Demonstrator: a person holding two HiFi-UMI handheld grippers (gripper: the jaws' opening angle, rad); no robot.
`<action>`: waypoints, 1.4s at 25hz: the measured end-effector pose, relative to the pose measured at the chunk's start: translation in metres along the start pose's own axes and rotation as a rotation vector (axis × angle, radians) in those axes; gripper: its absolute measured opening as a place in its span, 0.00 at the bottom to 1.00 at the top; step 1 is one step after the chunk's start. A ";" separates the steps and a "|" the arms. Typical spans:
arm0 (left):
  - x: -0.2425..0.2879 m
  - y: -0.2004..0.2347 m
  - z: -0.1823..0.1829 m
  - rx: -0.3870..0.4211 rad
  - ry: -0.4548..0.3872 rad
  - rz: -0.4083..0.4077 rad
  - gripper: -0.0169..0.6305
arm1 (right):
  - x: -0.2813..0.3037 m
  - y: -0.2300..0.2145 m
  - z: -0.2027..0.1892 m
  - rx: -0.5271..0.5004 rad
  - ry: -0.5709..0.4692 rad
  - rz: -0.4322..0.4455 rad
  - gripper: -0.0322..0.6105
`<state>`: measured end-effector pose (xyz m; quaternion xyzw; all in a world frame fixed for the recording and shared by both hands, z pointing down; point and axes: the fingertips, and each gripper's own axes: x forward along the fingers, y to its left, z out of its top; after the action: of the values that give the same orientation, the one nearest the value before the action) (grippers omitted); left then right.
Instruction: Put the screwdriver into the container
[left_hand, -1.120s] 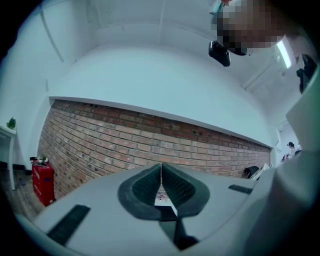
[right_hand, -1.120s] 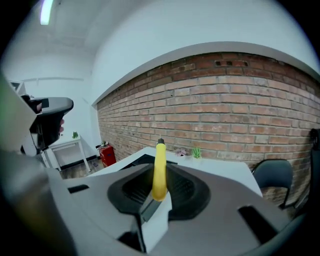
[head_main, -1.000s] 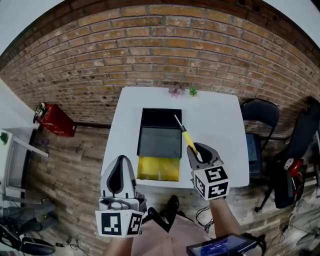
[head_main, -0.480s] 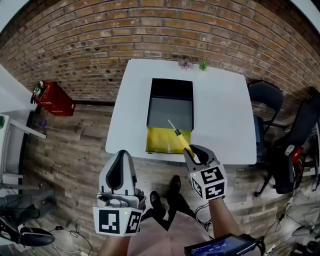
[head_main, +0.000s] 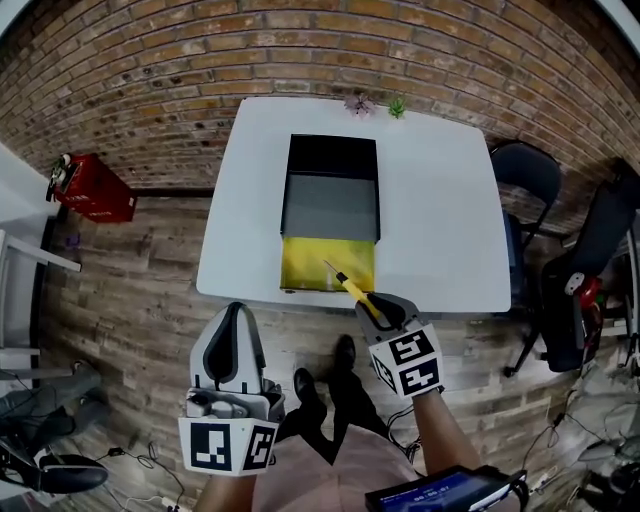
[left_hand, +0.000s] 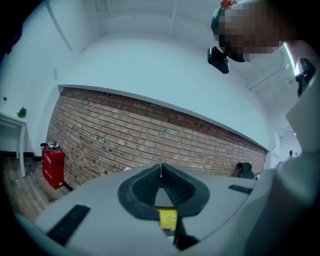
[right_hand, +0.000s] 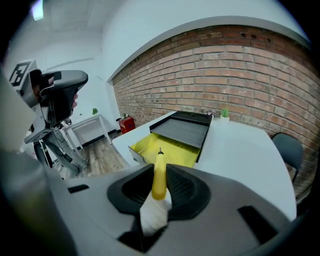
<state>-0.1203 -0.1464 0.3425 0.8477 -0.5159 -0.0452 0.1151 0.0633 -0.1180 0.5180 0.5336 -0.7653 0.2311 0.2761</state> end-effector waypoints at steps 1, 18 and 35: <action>0.001 0.000 -0.002 -0.001 0.004 0.005 0.05 | 0.002 -0.003 -0.001 -0.005 0.009 0.002 0.17; 0.046 0.018 -0.015 -0.009 0.045 0.090 0.05 | 0.058 -0.018 0.012 -0.075 0.091 0.106 0.17; 0.052 0.021 -0.016 -0.011 0.042 0.112 0.05 | 0.067 -0.027 0.022 -0.098 0.079 0.097 0.25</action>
<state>-0.1114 -0.1995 0.3653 0.8176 -0.5596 -0.0235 0.1331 0.0667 -0.1870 0.5482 0.4722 -0.7890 0.2273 0.3206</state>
